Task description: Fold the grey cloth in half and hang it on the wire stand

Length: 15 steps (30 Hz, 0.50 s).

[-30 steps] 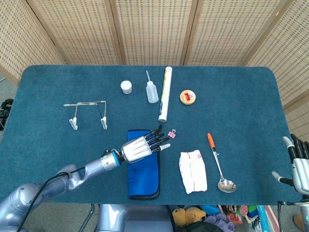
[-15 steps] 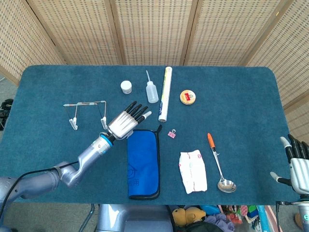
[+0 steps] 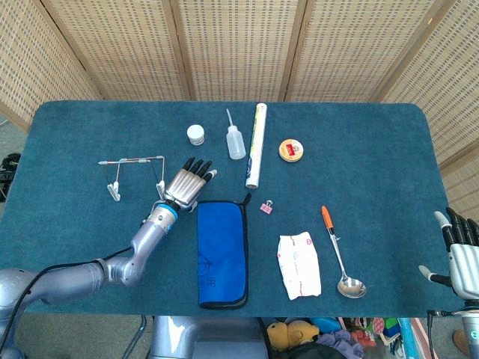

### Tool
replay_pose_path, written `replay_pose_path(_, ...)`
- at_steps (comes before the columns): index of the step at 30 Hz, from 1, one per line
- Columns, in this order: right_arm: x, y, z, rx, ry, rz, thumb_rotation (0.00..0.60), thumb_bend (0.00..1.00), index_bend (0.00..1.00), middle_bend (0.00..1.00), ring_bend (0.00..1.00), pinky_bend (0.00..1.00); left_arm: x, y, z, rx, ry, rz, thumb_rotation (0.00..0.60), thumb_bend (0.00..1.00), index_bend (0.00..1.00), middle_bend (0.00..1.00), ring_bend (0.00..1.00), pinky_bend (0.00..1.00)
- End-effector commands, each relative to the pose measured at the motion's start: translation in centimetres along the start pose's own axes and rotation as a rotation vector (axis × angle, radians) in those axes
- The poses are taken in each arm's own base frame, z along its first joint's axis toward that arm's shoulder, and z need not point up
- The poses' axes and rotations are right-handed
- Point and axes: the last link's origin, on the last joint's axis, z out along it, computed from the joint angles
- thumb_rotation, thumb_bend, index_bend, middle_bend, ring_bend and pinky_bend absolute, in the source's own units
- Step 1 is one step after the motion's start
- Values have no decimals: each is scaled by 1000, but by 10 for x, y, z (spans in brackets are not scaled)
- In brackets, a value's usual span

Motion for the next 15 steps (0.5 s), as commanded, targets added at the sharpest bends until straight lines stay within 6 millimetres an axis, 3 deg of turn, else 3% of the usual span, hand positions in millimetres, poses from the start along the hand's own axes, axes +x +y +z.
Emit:
replay_pose_path(1,0,1,0,-1,-2,2,600,0,0,0,0,0,4,18,2,-3,-41,-36,600,326,125,0,0,0)
replay_pose_path(15,0,0,-1,3,-4,6,600,0,0,0,0,0,-2,31,2,57,-129,-96,600,332,174,0,0,0)
